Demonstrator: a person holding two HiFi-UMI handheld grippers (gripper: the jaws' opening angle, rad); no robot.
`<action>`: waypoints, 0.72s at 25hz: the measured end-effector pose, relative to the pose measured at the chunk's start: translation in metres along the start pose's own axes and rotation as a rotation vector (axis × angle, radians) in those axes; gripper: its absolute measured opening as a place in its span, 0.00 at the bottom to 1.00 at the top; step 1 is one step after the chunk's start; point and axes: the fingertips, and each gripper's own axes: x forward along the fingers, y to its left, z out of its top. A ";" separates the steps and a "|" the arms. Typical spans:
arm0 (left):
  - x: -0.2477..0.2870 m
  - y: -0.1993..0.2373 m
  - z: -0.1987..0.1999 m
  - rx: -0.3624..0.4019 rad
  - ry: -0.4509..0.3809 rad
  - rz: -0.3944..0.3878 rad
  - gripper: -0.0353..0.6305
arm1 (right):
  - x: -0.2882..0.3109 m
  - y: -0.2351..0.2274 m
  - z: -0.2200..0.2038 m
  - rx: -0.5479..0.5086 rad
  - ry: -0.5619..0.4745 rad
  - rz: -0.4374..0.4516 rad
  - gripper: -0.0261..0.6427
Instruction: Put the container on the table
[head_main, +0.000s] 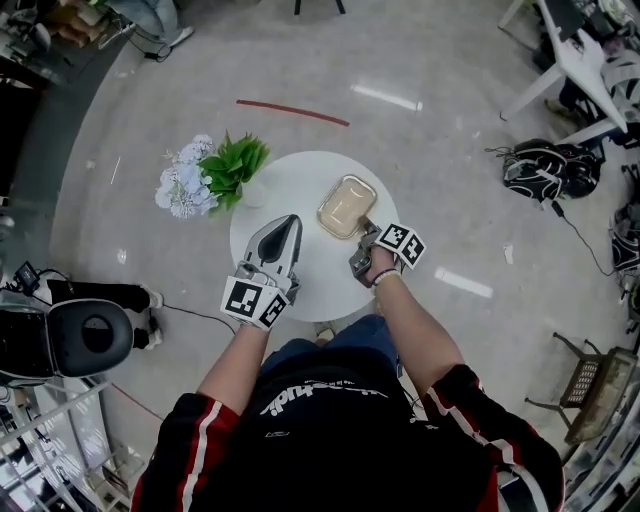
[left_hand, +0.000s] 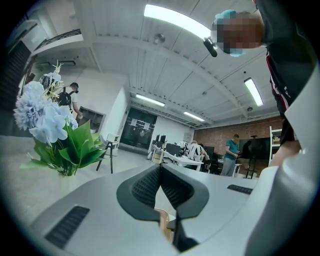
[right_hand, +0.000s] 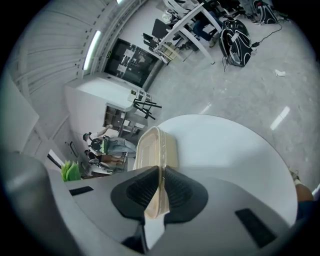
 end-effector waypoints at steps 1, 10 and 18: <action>0.000 0.000 0.000 -0.003 0.001 0.001 0.09 | 0.001 -0.002 0.000 0.003 0.003 -0.004 0.12; 0.001 0.003 -0.003 0.002 0.021 0.014 0.09 | 0.003 -0.004 0.001 0.000 0.009 -0.001 0.13; 0.001 0.002 0.000 0.012 0.026 0.018 0.09 | 0.006 -0.006 0.001 -0.019 0.021 -0.018 0.16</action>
